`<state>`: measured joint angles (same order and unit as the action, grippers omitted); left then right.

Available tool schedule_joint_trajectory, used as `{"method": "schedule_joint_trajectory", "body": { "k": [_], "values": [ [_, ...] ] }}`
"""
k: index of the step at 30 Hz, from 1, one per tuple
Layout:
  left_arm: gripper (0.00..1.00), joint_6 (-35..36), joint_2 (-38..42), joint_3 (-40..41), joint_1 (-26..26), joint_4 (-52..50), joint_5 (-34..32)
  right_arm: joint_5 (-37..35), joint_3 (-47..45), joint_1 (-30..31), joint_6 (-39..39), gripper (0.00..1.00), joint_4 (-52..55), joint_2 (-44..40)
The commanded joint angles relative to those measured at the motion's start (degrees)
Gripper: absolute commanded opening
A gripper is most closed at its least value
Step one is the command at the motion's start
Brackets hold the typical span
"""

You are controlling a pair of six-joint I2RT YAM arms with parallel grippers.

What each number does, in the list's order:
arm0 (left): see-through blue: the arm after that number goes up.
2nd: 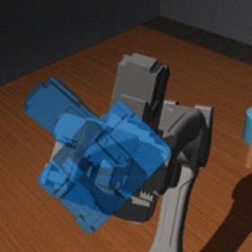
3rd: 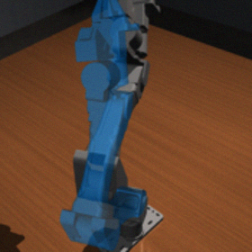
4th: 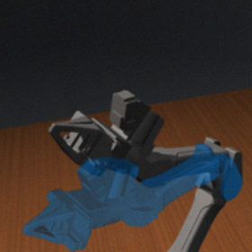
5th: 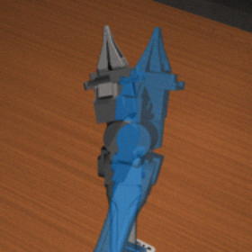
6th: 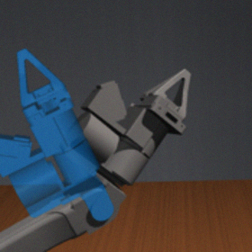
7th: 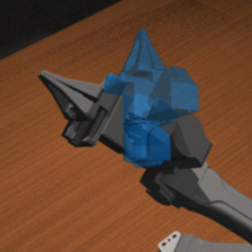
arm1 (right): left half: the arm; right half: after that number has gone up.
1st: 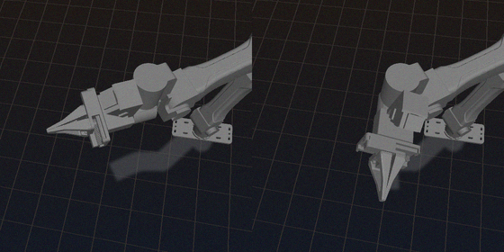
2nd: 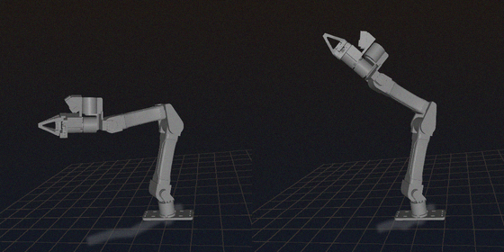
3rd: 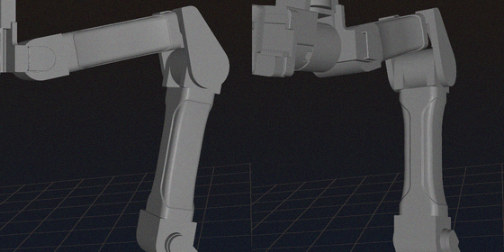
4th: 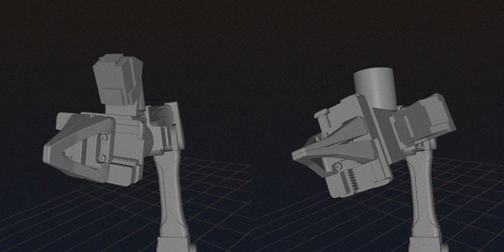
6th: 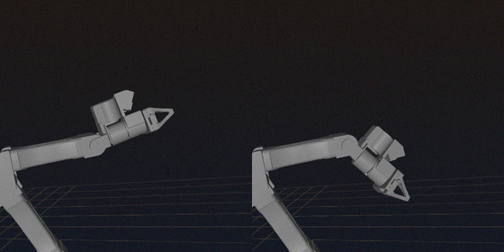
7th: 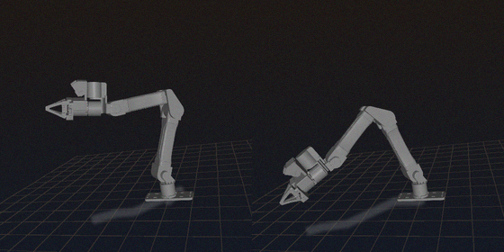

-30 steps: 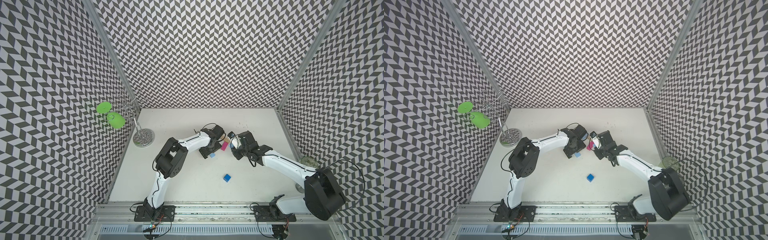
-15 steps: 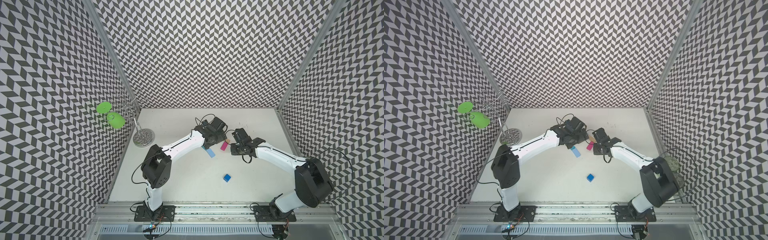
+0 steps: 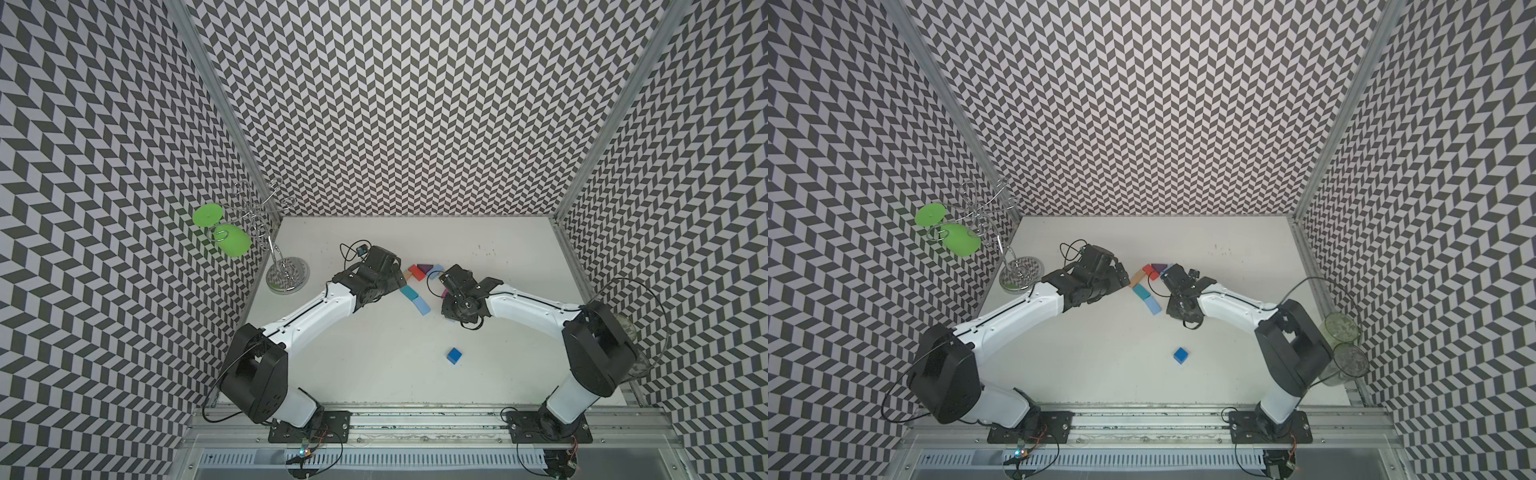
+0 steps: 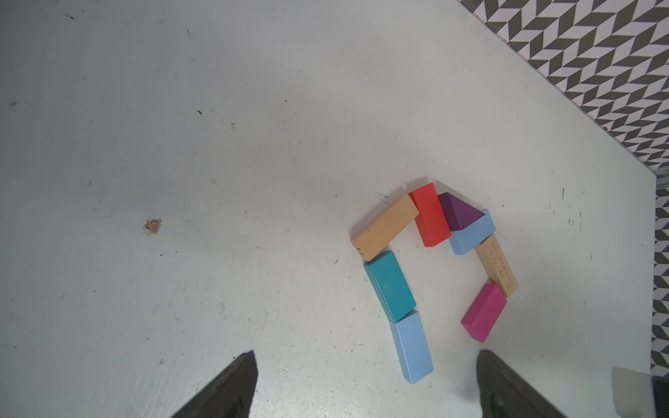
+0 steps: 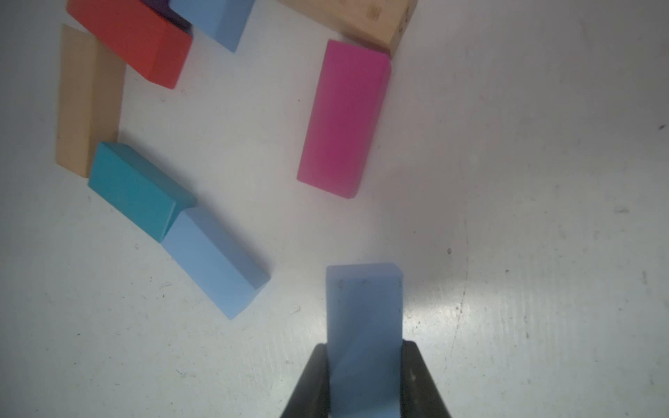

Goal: Assemble a heart with building blocks
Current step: Assemble the building block at the center of the board.

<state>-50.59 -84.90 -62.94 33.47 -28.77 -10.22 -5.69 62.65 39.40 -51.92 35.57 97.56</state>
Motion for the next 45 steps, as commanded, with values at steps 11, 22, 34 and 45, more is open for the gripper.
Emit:
{"method": "schedule_joint_trajectory", "body": {
  "k": [11,22,34,45],
  "values": [
    [0.96,4.2,6.3,7.0,-3.3,4.0,4.1,1.3,5.9,2.6,-7.9,0.00,0.9,8.2],
    [0.96,3.8,5.6,7.2,-4.1,4.1,4.7,-0.4,10.0,2.6,-8.6,0.00,5.0,13.0],
    [0.96,4.1,4.8,6.9,-4.6,4.3,5.4,-0.7,14.6,2.4,-11.0,0.00,8.4,16.9],
    [0.96,4.9,4.3,7.3,-4.9,5.2,6.7,-2.0,16.3,2.3,-14.0,0.00,10.3,17.3]
  ]
}}
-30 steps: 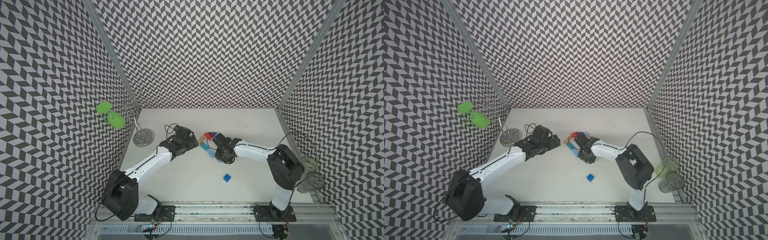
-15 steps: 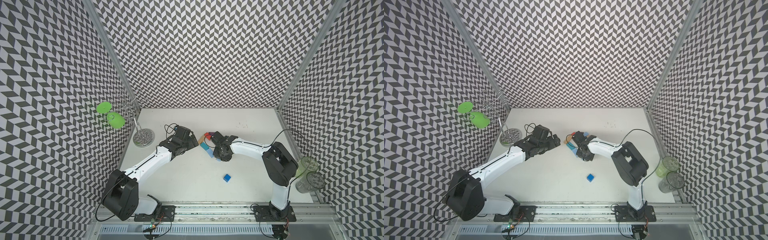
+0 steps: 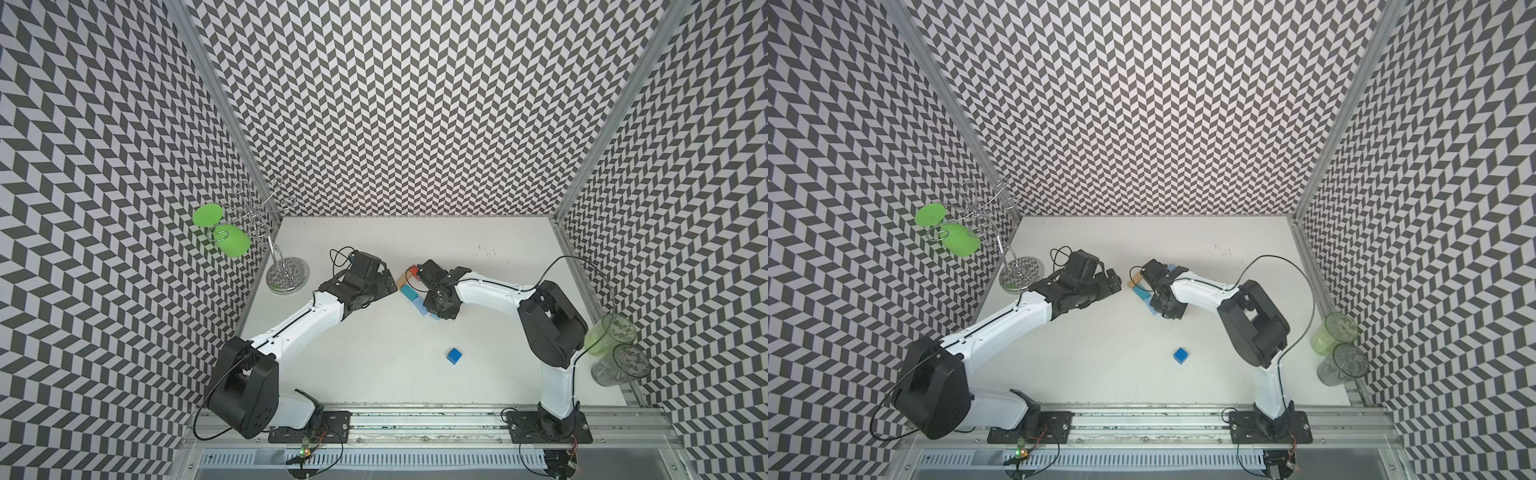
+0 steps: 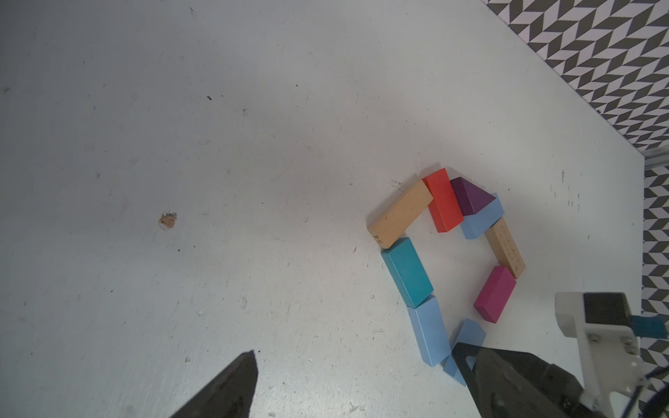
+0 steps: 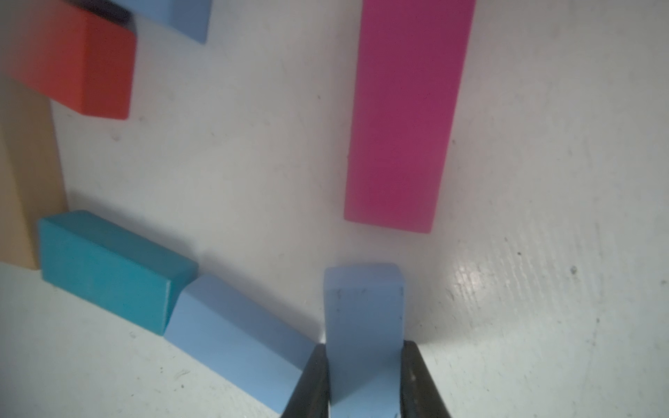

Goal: Assemble a heart with building blocks
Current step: Assemble the building block at the center of the board.

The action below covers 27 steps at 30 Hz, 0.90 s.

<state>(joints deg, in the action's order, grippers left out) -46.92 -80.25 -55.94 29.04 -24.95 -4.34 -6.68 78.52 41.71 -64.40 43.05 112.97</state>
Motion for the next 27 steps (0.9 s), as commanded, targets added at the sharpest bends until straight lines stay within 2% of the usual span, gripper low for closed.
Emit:
{"method": "schedule_joint_trajectory", "body": {
  "k": [1,27],
  "values": [
    [0.96,1.3,-0.4,0.3,-0.5,1.5,1.0,-1.2,0.7,-0.1,-1.8,0.00,2.9,2.0],
    [0.96,2.2,-1.4,0.4,-1.9,2.7,3.1,-2.2,2.6,-1.6,-3.4,0.00,4.4,4.2]
  ]
}}
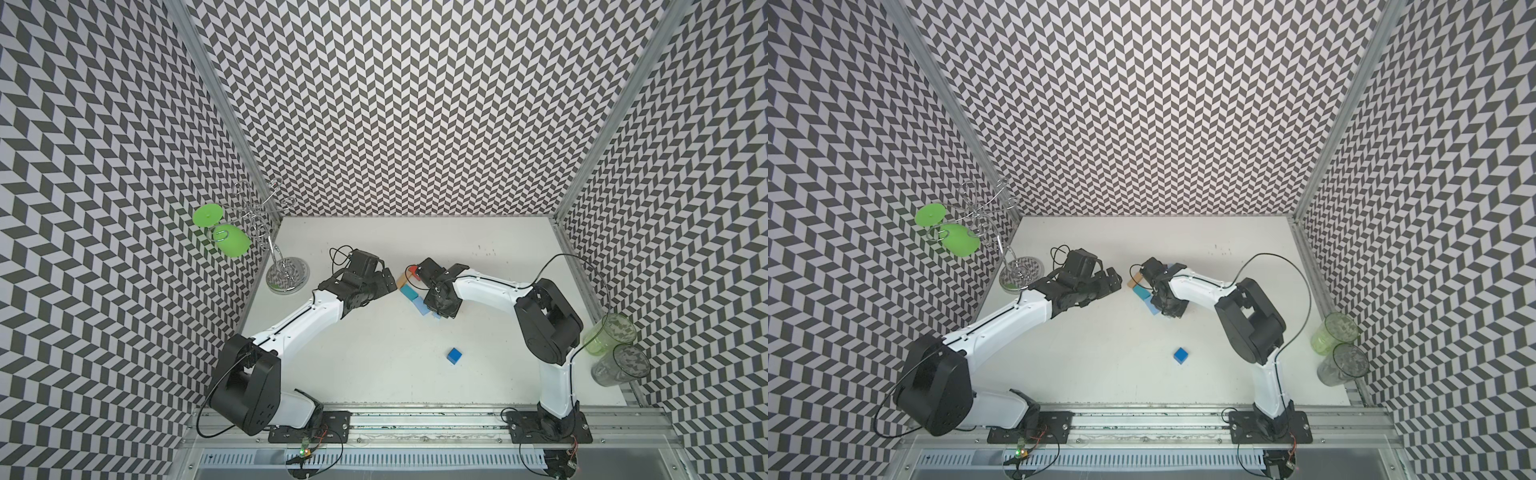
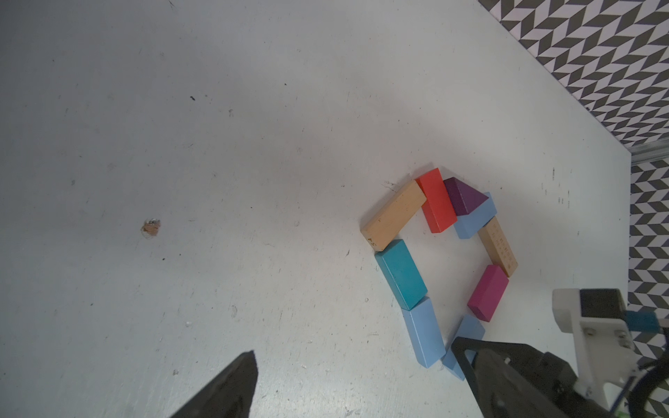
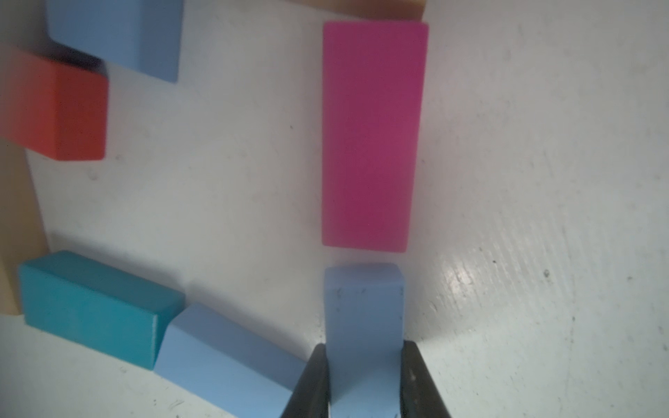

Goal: Assemble a heart with building blocks
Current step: Assemble the building block at the center of the board.

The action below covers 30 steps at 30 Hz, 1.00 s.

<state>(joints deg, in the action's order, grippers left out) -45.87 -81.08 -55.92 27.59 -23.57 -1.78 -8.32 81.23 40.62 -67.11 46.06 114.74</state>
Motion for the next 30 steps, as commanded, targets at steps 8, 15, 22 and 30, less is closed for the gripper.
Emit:
{"method": "schedule_joint_trajectory", "body": {
  "k": [8,15,22,30],
  "values": [
    [0.96,1.0,-1.0,0.5,-0.6,1.6,0.9,-0.5,-0.2,-0.9,-0.6,0.00,1.4,2.9],
    [0.96,1.2,-1.4,0.5,-1.0,2.0,1.2,-0.3,0.2,-1.5,-0.6,0.00,1.3,3.3],
    [0.96,1.3,-2.1,0.1,-1.3,2.1,1.7,0.5,0.9,-1.6,0.0,0.00,1.0,4.3],
    [0.97,1.7,-2.6,-0.1,-1.9,2.2,2.0,0.8,1.6,-1.6,0.8,0.10,1.7,5.7]
  ]
}}
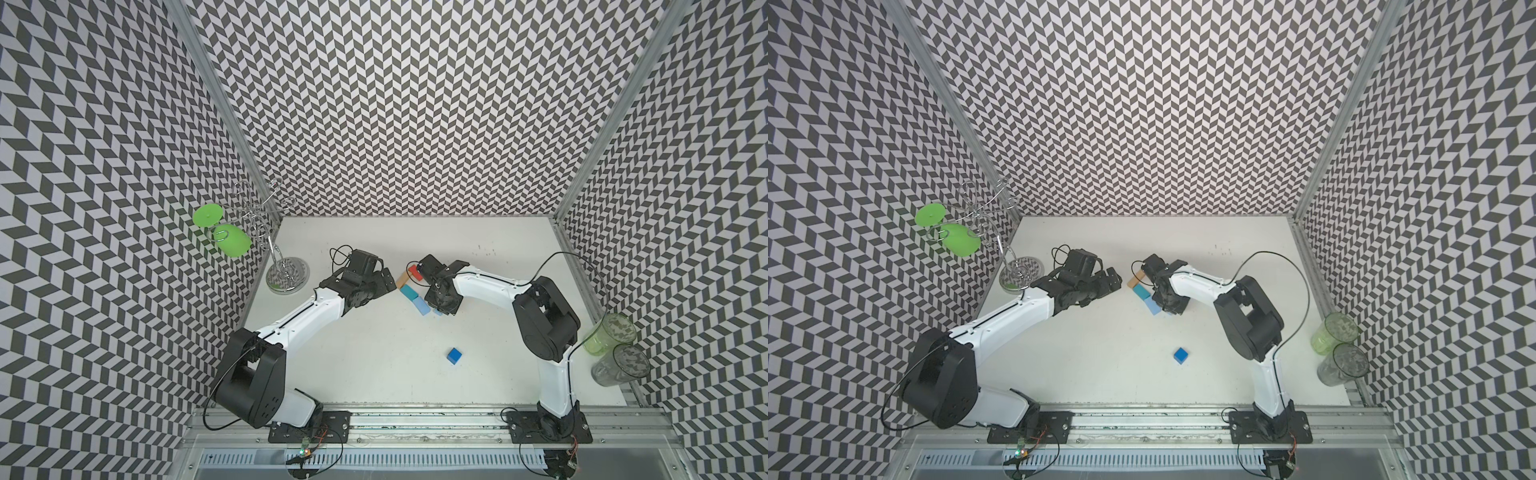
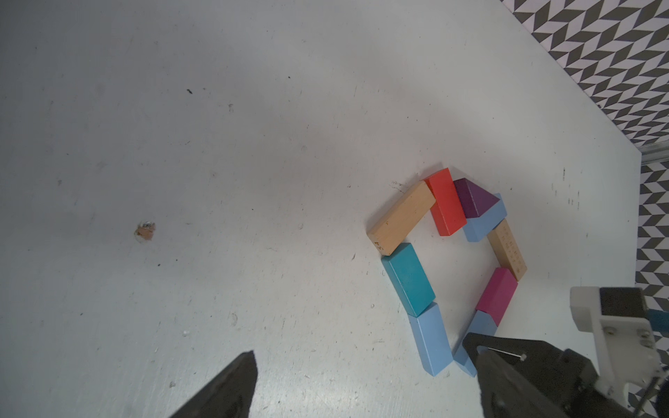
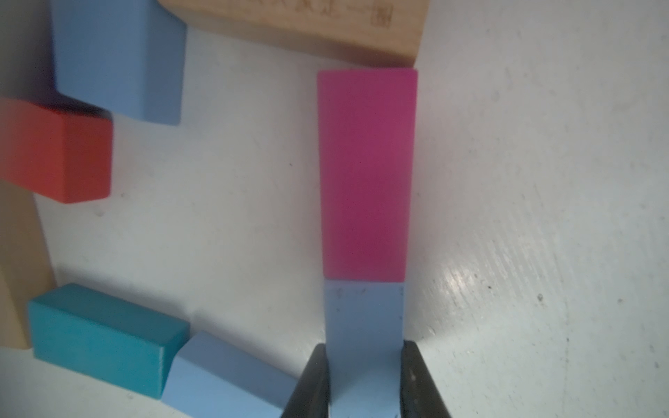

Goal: Assemble a heart with building blocks
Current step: Assemble the building block at the center of the board, then move the building block to the center of the board.

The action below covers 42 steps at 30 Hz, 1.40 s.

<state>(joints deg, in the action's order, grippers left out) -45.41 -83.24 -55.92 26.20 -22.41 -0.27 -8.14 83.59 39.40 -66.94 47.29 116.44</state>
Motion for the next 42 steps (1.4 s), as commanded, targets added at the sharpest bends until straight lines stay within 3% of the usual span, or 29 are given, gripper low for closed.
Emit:
{"method": "schedule_joint_trajectory", "body": {
  "k": [1,4,10,24,26,28,30,42],
  "values": [
    [0.97,1.2,-0.4,-0.1,-0.6,1.1,0.5,0.7,-0.7,-0.4,0.8,0.13,0.4,4.2],
    [0.97,1.2,-0.5,0.1,-0.8,1.4,0.7,1.1,-0.5,-0.4,1.0,0.21,0.4,4.6],
    [0.97,1.2,-0.6,0.1,-1.1,1.5,1.1,1.7,-0.1,-0.5,1.3,0.47,0.4,5.1],
    [0.97,1.3,-0.9,0.0,-1.3,1.8,1.5,1.7,-0.5,-0.5,1.5,0.62,0.0,3.0],
    [0.97,1.4,-0.7,0.1,-1.3,1.8,1.5,1.5,-0.4,-0.5,2.2,0.72,-0.4,2.1],
    [0.97,1.4,-0.6,0.2,-1.4,1.8,1.5,1.3,-0.2,-0.5,3.4,0.87,-1.3,0.7],
    [0.97,1.3,-0.5,0.2,-1.3,1.8,1.5,0.7,0.0,-0.5,3.7,0.95,-1.5,-0.7],
    [0.97,0.6,0.5,0.2,-1.4,1.9,1.3,-7.5,4.3,-0.5,6.7,0.98,1.6,-10.7]
  ]
}}
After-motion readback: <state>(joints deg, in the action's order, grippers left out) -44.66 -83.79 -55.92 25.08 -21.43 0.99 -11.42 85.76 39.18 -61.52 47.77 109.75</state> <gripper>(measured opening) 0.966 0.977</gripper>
